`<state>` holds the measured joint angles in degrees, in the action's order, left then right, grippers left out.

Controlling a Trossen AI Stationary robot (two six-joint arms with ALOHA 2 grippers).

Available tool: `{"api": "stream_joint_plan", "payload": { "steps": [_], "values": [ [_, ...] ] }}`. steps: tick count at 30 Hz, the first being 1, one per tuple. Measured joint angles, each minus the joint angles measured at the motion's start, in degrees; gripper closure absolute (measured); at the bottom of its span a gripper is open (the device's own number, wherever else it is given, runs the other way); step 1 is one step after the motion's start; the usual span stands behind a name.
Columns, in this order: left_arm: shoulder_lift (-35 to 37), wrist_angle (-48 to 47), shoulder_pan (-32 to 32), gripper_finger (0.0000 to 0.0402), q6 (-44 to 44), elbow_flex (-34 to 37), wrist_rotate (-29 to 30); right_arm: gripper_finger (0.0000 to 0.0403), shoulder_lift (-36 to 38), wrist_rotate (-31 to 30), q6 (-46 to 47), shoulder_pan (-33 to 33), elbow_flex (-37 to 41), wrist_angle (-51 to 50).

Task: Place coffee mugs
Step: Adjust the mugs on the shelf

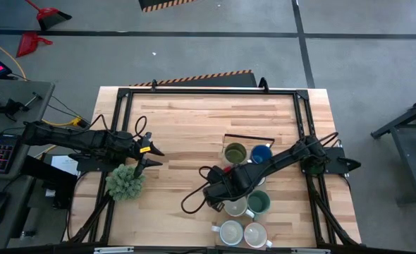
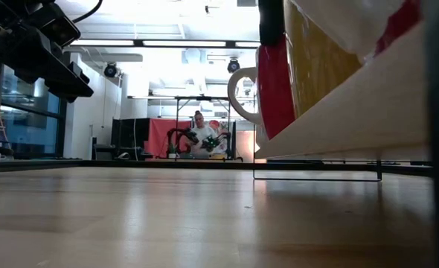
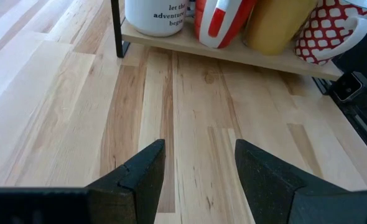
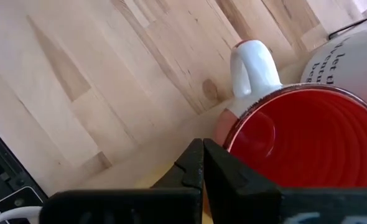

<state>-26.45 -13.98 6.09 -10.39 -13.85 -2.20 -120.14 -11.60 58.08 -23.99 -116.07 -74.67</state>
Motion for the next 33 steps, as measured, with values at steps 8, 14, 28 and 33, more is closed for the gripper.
{"api": "stream_joint_plan", "payload": {
  "steps": [8, 14, 28, 33],
  "values": [
    [0.0, 0.0, 0.0, 0.0218, 0.0, 0.0, 0.0, 0.0403, 0.1, 1.2, -1.0, 0.0, -0.1, 3.4],
    [0.0, -0.1, 0.0, 0.0218, 0.0, 0.0, 0.0, 0.0403, 0.2, 1.9, -4.0, -0.2, -4.2, 7.2],
    [0.0, -1.4, 0.0, 0.0218, 0.0, 0.0, 0.0, 0.0403, 0.3, 0.9, 6.6, -6.1, -10.6, -6.0],
    [0.0, -1.4, 0.0, 0.0218, 0.0, 0.0, 0.0, 0.0403, 0.1, 0.9, 10.4, -7.5, -10.6, -7.8]
  ]
}}
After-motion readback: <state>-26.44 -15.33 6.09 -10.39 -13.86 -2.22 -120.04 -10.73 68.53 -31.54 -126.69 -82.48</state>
